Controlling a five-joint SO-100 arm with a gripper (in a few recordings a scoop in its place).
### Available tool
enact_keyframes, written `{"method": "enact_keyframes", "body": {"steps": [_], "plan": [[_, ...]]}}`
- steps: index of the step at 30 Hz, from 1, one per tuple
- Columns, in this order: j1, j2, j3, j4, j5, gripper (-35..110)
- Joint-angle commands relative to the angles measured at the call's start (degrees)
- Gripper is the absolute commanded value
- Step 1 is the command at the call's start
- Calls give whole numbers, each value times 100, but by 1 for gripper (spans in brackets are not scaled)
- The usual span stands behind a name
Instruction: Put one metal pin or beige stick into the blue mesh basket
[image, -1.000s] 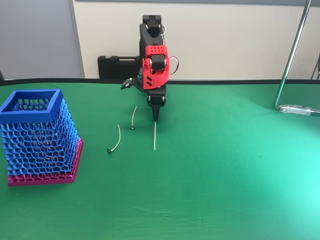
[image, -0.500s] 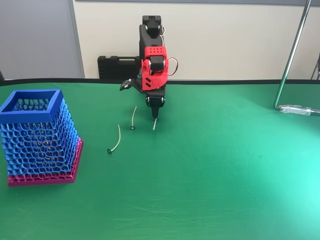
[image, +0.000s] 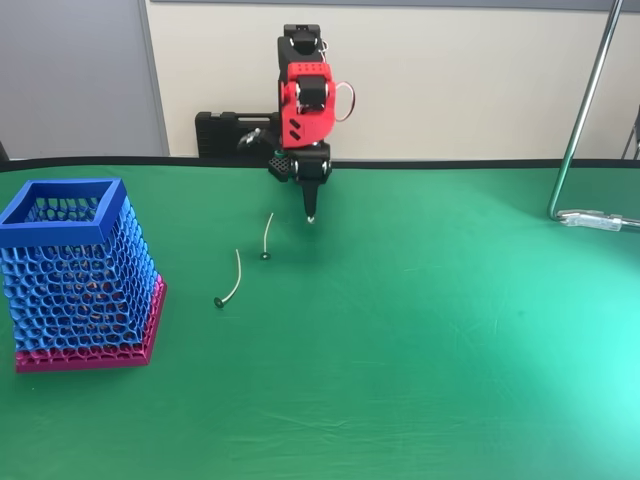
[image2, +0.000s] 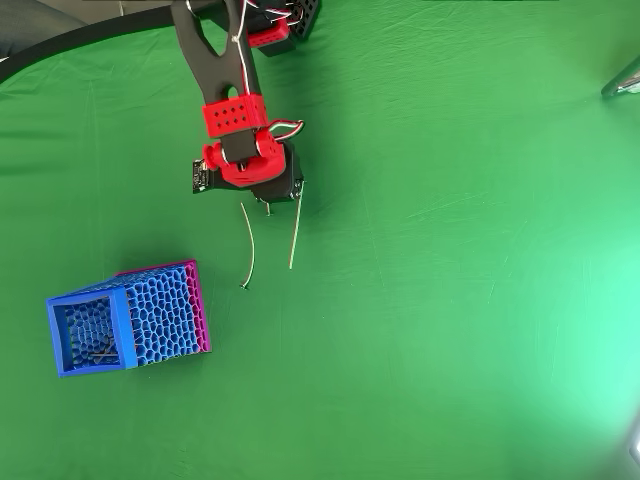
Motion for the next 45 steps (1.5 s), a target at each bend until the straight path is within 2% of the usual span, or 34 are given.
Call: {"method": "enact_keyframes", "body": {"steps": [1,8,21,45], "plan": [[105,694,-9,26,-132,1],[378,1441,-404,62,-483,1],[1459,1679,-2065,70,-1292,1],[3103,-132,-5177,-729,-2065,1]]}}
